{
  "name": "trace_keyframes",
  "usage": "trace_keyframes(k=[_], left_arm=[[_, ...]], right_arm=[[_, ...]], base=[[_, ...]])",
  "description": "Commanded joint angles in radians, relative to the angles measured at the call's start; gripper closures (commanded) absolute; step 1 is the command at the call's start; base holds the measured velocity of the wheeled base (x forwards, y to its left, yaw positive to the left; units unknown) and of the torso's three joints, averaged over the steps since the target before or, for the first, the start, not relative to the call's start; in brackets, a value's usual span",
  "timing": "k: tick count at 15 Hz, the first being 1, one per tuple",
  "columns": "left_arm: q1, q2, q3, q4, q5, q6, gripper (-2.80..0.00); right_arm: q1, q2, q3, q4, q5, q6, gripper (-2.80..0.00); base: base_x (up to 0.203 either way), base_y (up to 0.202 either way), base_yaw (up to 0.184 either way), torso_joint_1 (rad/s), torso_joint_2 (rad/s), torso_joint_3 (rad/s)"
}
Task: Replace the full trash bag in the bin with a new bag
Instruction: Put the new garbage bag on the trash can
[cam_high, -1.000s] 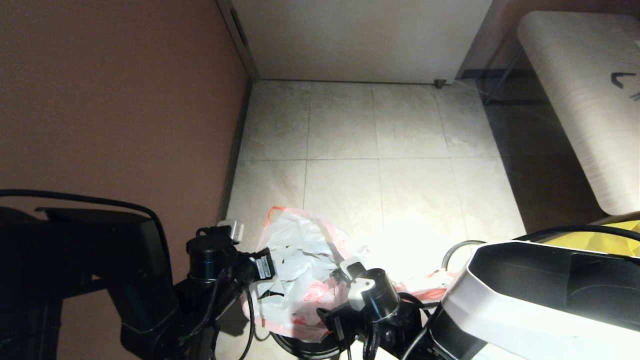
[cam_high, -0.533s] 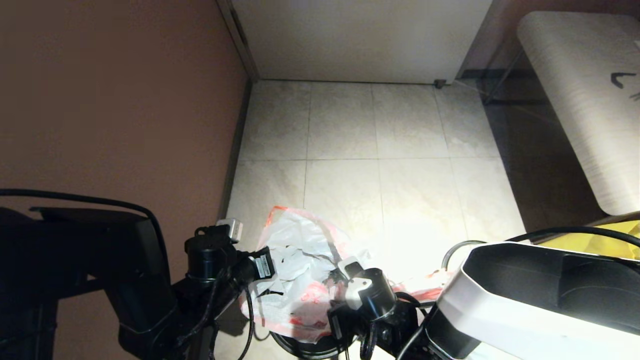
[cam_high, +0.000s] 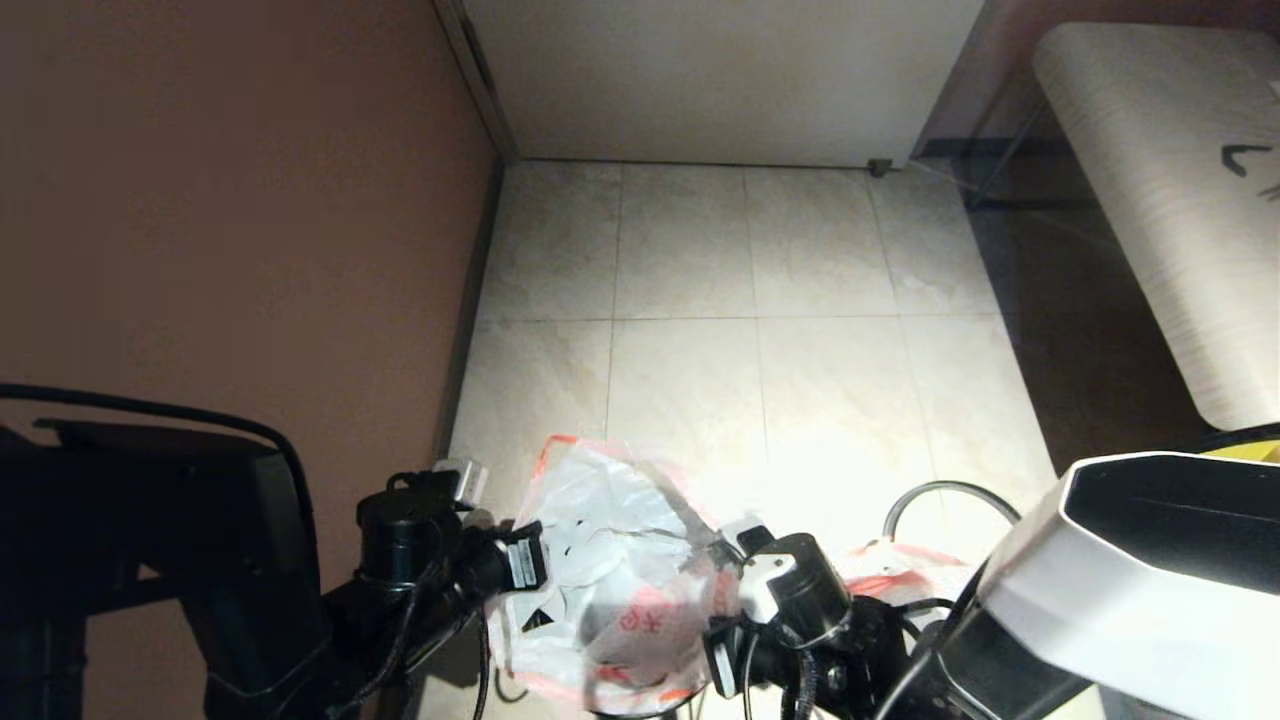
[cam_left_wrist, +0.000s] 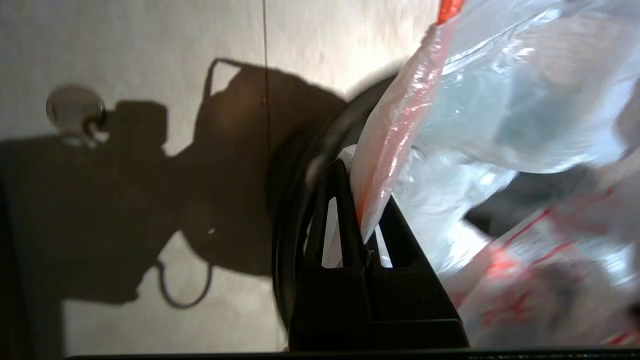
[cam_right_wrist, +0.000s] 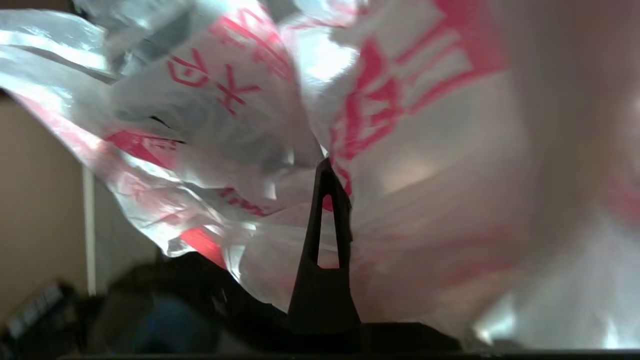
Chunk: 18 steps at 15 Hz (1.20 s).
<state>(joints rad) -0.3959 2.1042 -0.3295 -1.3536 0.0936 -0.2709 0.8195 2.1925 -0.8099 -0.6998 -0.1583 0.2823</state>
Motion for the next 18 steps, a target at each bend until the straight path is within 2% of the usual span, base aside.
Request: trace_keyframes(k=[1,3,4,6,7,10,13,16,18], left_arm=[[-0.025,0.055,0.089,-0.027,0.007,0.025,0.0],[-0.022,0.147,0.142,-0.116,0.014,0.05,0.0],[-0.021,0.204,0.164,-0.144,0.019,0.077,0.0],[-0.019,0.268,0.188,-0.174,0.076,0.152,0.0],[-0.001,0.274,0.187,-0.176,0.079,0.16,0.0],[0.015,0.331,0.144,-0.176,0.088,0.178,0.0],[0.018,0.347,0.08,-0.176,0.15,0.231,0.0],[-0.007,0.363,0.033,-0.176,0.197,0.25,0.0],[-0.002,0.396,-0.043,-0.176,0.243,0.304,0.0]], right_arm=[[0.006,-0.064,0.132,0.0,-0.007,0.005,0.0],[0.005,-0.046,0.232,-0.017,-0.01,0.008,0.0],[0.001,-0.008,0.25,-0.061,-0.011,0.008,0.0],[-0.003,0.067,0.263,-0.175,-0.013,0.001,0.0],[-0.004,0.102,0.256,-0.198,-0.013,-0.007,0.0],[-0.021,0.211,0.163,-0.233,-0.008,-0.027,0.0],[-0.051,0.265,0.035,-0.264,-0.007,-0.047,0.0],[-0.086,0.296,-0.084,-0.265,-0.006,-0.084,0.0],[-0.101,0.303,-0.169,-0.257,-0.006,-0.106,0.0]], base=[[0.0,0.0,0.0,0.0,0.0,0.0],[0.0,0.0,0.0,0.0,0.0,0.0],[0.0,0.0,0.0,0.0,0.0,0.0],[0.0,0.0,0.0,0.0,0.0,0.0],[0.0,0.0,0.0,0.0,0.0,0.0],[0.0,0.0,0.0,0.0,0.0,0.0],[0.0,0.0,0.0,0.0,0.0,0.0],[0.0,0.0,0.0,0.0,0.0,0.0],[0.0,0.0,0.0,0.0,0.0,0.0]])
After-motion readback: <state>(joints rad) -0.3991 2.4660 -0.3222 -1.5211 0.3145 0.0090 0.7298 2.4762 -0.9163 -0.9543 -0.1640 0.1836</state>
